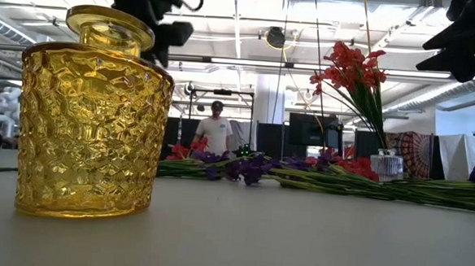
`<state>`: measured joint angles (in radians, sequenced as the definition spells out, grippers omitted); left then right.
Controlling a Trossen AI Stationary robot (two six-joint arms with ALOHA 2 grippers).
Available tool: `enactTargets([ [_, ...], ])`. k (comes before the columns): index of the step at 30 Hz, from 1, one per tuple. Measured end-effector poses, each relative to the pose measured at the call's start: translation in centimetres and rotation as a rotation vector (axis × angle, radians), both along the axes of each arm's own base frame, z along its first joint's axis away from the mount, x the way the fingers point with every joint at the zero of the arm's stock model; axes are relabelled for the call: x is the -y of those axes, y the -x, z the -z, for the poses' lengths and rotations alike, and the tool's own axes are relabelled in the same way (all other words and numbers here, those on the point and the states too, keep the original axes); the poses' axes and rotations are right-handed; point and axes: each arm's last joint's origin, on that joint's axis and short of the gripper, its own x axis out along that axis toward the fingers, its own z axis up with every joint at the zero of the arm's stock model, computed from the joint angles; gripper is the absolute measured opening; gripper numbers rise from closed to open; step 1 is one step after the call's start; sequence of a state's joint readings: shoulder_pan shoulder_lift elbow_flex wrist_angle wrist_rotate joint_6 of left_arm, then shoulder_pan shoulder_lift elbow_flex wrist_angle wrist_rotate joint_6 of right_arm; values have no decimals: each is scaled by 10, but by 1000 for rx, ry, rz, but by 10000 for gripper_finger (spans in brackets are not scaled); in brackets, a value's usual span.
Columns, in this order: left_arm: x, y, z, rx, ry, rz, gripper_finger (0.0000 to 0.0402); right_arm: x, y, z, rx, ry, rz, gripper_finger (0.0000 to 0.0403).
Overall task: Sort flowers into vase by color
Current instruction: Put the red flower into the transparent vase
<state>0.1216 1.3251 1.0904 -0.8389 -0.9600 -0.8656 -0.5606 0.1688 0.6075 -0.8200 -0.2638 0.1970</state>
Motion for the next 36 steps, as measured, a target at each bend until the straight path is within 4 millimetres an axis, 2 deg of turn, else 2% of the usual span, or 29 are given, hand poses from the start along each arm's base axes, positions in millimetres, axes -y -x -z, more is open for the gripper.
enactTargets([
  [4, -20, 6, 1, 100, 58, -132, 144, 0, 0, 0, 0, 0, 0, 247],
  [8, -29, 7, 0, 246, 78, -237, 144, 0, 0, 0, 0, 0, 0, 247],
  [22, -31, 4, -1, 644, 136, -456, 144, 0, 0, 0, 0, 0, 0, 247],
  [30, -45, 10, 0, 700, 137, -544, 144, 0, 0, 0, 0, 0, 0, 247],
  [33, -45, 8, 0, 726, 196, -539, 144, 0, 0, 0, 0, 0, -1, 247],
  [36, -47, 7, -1, 753, 183, -545, 144, 0, 0, 0, 0, 0, 0, 247],
])
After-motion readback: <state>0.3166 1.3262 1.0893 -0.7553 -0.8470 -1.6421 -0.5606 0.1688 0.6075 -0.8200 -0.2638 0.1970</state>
